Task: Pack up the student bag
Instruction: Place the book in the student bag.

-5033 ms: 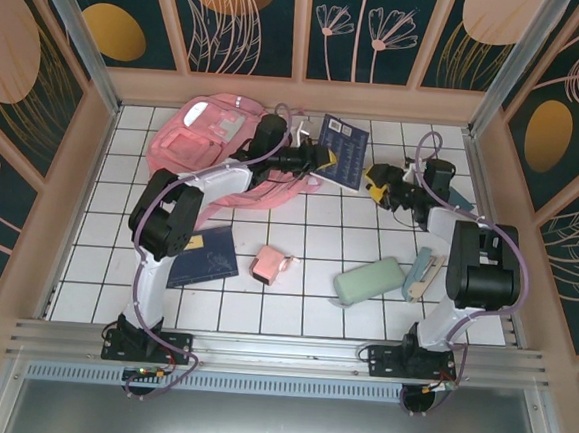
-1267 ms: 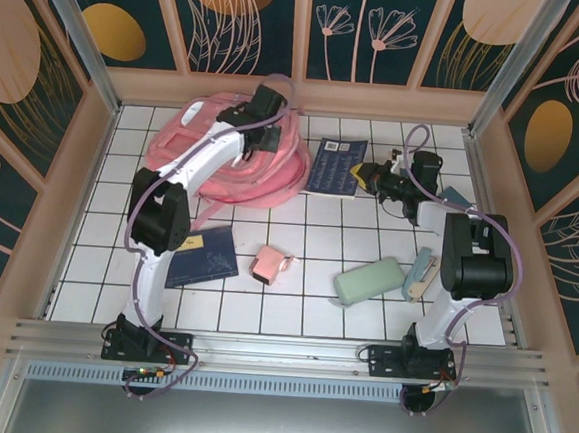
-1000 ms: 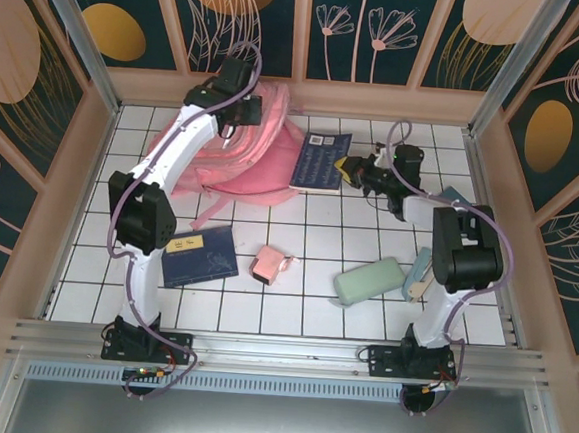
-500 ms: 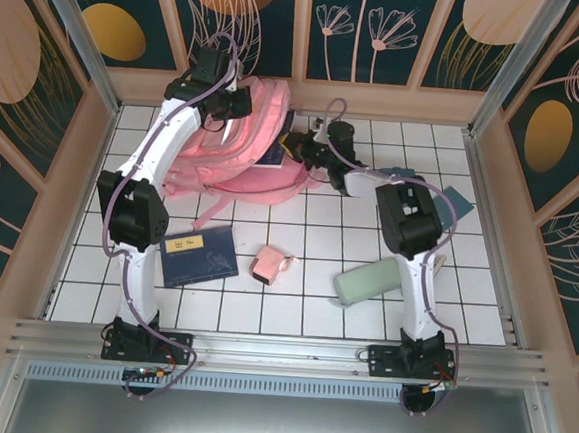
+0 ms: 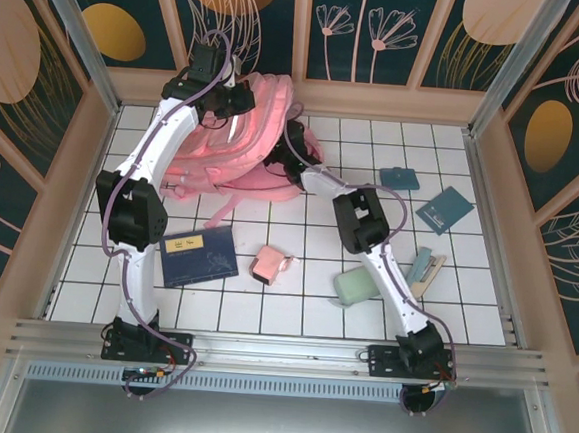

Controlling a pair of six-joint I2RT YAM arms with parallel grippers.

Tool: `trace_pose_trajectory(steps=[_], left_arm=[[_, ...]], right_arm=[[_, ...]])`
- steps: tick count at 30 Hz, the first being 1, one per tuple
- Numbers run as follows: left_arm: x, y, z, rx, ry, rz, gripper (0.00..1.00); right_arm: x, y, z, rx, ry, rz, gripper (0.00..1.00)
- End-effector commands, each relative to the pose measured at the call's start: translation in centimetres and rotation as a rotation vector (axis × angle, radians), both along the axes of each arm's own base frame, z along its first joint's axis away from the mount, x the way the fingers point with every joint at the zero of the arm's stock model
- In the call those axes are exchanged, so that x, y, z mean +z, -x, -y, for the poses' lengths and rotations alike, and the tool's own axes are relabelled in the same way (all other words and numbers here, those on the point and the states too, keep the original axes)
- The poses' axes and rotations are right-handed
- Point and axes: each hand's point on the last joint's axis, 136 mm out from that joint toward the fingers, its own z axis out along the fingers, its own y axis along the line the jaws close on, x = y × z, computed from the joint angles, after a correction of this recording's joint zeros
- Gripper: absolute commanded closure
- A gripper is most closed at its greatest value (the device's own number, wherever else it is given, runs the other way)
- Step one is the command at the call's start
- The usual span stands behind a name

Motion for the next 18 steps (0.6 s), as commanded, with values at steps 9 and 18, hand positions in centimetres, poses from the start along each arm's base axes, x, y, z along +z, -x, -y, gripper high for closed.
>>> trace_pose_trajectory(steps=[9,18], left_arm=[[5.6,-0.8,0.2,-0.016,0.043,0.177,1.0],[4.2,-1.3,-1.9,0.039,-0.019,0.162,1.0]], right_arm=[[3.3,1.7,-0.4,0.075,0.095,0.041,0.51],[6.6,3.0,3.1,0.058,0.225,0.097,0.33]])
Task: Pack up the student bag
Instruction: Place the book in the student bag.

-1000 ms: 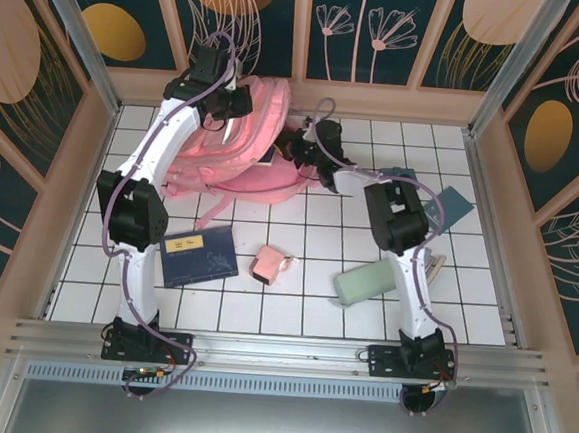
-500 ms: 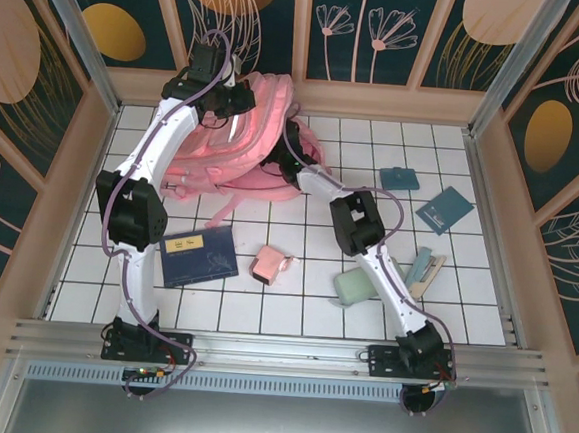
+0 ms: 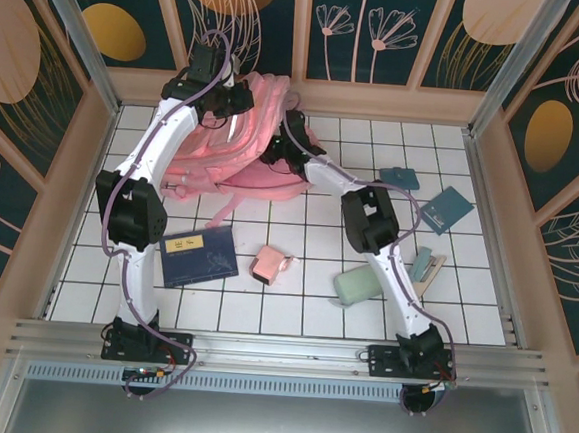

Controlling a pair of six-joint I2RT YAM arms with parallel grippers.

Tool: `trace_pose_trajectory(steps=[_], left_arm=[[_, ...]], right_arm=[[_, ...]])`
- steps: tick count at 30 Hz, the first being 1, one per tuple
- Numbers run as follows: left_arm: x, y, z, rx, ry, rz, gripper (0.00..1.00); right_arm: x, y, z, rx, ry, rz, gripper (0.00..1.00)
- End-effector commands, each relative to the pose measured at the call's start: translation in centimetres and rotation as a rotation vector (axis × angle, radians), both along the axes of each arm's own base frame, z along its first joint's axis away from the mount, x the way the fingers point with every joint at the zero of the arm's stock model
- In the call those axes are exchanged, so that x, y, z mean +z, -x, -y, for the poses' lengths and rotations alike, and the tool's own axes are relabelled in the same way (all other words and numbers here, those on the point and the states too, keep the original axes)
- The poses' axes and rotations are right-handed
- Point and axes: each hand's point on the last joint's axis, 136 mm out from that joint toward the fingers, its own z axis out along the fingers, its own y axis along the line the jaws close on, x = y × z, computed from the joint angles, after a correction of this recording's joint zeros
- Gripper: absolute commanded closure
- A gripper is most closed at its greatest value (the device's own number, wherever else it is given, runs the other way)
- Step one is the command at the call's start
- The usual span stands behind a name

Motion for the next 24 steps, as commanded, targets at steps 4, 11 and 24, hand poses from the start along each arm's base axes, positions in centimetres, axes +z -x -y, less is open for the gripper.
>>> trace_pose_trajectory(steps=[4,11,24], left_arm=[[3.4,-1.0,-1.3,0.022,-0.026,0.139,1.0],[-0.4,-1.1,-1.5,0.026,-0.05,0.081,1.0],[-4.6,-1.5,-2.2,0.065,-0.087,0.028,1.0]], right_arm=[[4.4,1.7,3.2,-0.007,0.077,0.073,0.33],[4.4,4.7,8.1,-0.049,0.166,0.085,0.33],[2.2,13.8,8.2,0.209,0.343,0.176,0.75]])
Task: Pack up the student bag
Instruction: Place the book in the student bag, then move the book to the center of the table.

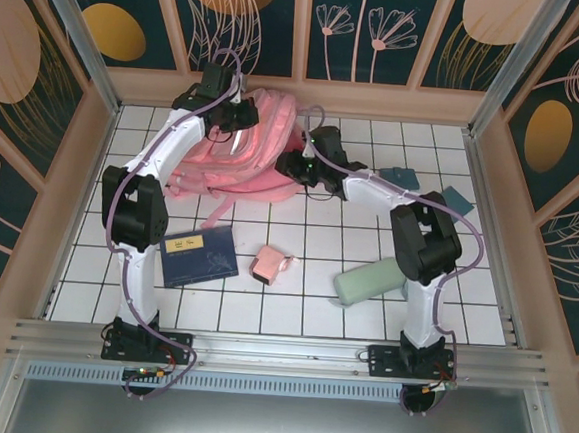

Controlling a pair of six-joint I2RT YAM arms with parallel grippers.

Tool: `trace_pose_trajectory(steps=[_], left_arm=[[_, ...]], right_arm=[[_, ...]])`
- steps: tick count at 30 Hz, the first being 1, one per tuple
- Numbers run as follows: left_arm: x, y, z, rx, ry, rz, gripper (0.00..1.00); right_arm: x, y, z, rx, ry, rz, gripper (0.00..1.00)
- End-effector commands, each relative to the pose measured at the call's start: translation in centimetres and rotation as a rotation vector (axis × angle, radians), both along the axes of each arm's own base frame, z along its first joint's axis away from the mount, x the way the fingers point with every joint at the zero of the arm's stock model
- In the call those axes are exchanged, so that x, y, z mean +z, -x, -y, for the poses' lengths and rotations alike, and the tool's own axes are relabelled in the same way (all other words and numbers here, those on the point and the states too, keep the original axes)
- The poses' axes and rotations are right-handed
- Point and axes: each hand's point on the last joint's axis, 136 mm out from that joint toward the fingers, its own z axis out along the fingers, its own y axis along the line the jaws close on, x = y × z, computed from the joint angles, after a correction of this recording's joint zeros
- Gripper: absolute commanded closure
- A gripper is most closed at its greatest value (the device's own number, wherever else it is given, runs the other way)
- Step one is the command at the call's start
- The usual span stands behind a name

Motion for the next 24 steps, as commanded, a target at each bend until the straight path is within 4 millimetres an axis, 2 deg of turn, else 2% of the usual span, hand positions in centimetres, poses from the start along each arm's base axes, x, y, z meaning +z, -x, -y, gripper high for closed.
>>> trace_pose_trajectory(steps=[1,3,5,9,14,20,24], left_arm=[[0.6,-2.1,-3.2,0.104,-0.066,0.073,1.0],[0.5,-2.4,-3.4,0.114,-0.074,0.081,1.0],[0.3,-2.8,-3.5,0.126,-0.082,0.084,1.0],[0.7,-3.6,-4.5,0.177,-0.116,0.111,1.0],[1.7,-4.6,-4.7,0.184,-0.122,0.132,1.0],[1.8,-4.9,-4.4,0.184,-0.071,0.125,1.0],[1.5,-4.9,-4.1,0.178,-0.06,0.113,1.0]], right_arm=[[-0.2,3.8,-2.6,0.164,0.041,0.045,0.79],[-0.9,5.1,-4.2,0.217,0.063,0.051,0.88],[-1.8,6.2,-5.6,0.245,0.101,0.065,0.92],[-3.2,9.0,-8.6,0.346,0.102,0.066,0.94],[-4.6,12.3,-11.7,0.466,0.09,0.059,0.95],[-8.3,14.2,-13.8,0.541,0.149,0.009,0.95],[-8.7,15.3,-14.6,0.572,0.166,0.029,0.95]])
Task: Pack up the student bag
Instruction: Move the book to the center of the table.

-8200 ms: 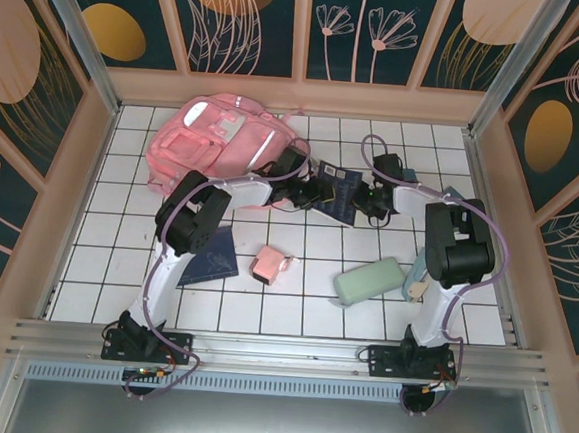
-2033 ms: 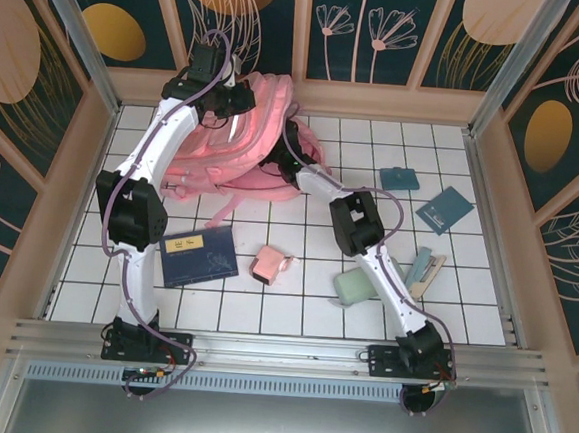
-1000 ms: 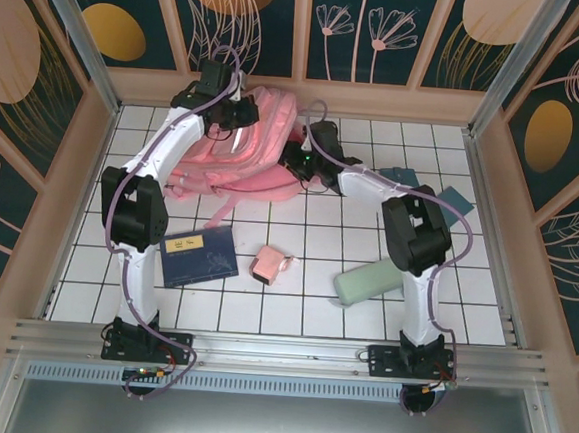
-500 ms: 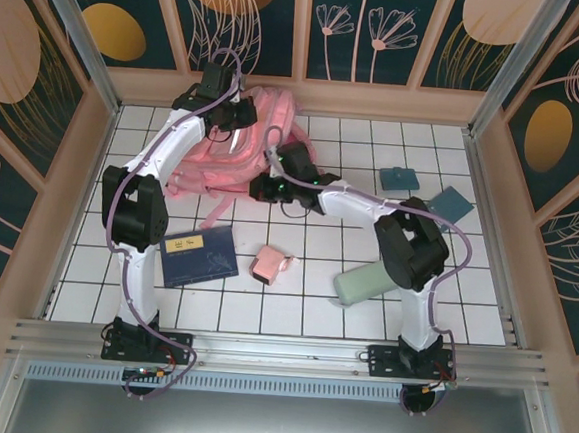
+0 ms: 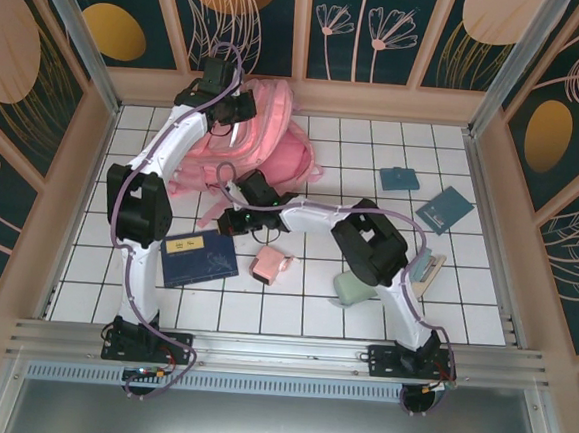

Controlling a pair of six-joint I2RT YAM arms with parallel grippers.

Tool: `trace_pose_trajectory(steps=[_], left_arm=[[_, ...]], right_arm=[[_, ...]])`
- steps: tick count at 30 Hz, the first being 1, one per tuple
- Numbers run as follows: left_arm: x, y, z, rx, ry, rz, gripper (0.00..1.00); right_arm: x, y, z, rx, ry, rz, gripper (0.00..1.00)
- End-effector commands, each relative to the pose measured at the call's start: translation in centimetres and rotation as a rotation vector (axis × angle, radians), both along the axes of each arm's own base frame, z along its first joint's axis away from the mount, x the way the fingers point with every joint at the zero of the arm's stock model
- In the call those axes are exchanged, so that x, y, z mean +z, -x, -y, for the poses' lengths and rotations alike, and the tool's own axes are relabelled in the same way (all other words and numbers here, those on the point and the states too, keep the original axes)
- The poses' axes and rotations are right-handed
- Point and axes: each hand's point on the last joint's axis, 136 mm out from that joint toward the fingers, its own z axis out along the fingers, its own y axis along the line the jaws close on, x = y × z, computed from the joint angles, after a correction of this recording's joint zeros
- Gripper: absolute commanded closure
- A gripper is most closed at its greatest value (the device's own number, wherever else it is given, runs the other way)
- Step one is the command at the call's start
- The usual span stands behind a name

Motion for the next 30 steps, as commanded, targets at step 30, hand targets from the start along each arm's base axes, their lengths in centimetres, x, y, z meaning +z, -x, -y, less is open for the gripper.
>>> trace_pose_trajectory(steps=[30], left_arm=[[-2.3,-1.0,-3.5,0.088,-0.054,0.004,1.0]], right_arm=[[-5.1,-7.1,26.9,-0.622,0.482,-0.021,0.95]])
